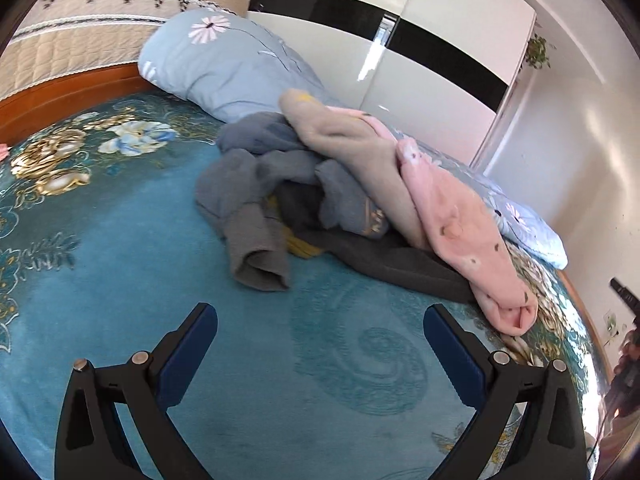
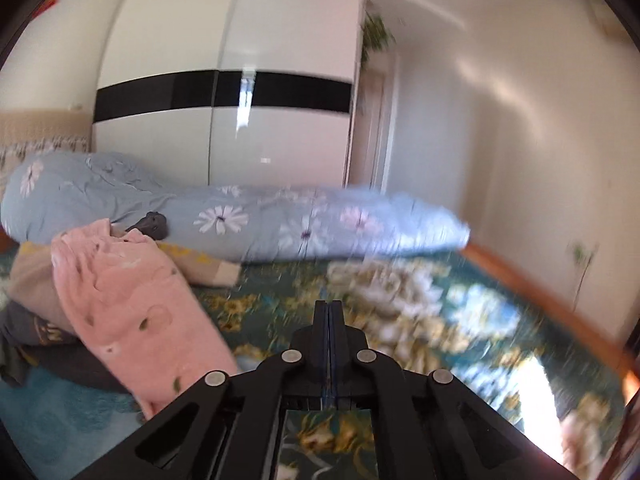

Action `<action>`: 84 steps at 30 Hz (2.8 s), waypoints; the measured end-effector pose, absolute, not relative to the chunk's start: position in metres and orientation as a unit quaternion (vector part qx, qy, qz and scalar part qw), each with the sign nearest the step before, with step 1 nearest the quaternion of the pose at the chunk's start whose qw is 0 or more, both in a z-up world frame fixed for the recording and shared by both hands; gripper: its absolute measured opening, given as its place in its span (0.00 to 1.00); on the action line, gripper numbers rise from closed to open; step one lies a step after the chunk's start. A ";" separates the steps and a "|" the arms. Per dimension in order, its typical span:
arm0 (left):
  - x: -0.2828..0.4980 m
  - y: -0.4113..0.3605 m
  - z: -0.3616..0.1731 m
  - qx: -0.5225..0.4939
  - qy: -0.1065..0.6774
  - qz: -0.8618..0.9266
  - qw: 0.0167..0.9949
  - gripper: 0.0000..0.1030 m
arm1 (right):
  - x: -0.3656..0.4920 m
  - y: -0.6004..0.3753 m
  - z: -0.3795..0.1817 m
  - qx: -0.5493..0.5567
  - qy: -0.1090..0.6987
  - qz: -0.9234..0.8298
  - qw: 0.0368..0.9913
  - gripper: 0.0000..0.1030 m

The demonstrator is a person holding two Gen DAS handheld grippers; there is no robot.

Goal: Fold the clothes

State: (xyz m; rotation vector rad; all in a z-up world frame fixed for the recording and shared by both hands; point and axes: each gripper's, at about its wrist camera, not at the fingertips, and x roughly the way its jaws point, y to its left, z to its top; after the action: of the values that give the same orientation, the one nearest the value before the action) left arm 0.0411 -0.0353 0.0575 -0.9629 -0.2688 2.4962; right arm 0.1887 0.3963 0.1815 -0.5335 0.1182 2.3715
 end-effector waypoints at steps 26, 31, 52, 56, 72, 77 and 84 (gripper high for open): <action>-0.127 0.172 0.110 -0.444 -0.063 0.846 0.289 0.99 | 0.115 0.387 0.048 -0.196 0.410 0.889 -0.053 0.91; -0.167 0.179 0.101 -0.462 -0.110 0.840 0.264 0.98 | 0.116 0.408 0.039 -0.194 0.465 0.860 -0.079 0.91; -0.087 0.066 0.212 -0.340 -0.172 0.886 0.265 0.14 | 0.104 0.394 0.051 -0.170 0.478 0.840 -0.194 0.92; -0.045 0.001 0.232 -0.282 -0.186 0.905 0.259 0.14 | 0.099 0.379 0.058 -0.173 0.447 0.847 -0.230 0.93; 0.039 -0.252 0.076 -0.307 -0.327 0.887 0.108 0.14 | 0.090 0.373 0.026 -0.240 0.463 0.843 -0.130 1.00; 0.036 -0.264 0.030 -0.331 -0.368 0.864 0.090 0.14 | 0.067 0.370 -0.009 -0.307 0.484 0.817 -0.068 0.96; 0.037 -0.283 0.044 -0.300 -0.367 0.876 0.093 0.14 | 0.011 0.347 0.006 -0.352 0.416 0.838 -0.032 0.82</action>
State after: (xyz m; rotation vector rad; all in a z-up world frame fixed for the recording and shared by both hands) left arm 0.0373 -0.2828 0.0440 -0.8895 -1.0880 2.5995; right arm 0.0111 0.3467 0.0064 -1.1284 1.3333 2.6871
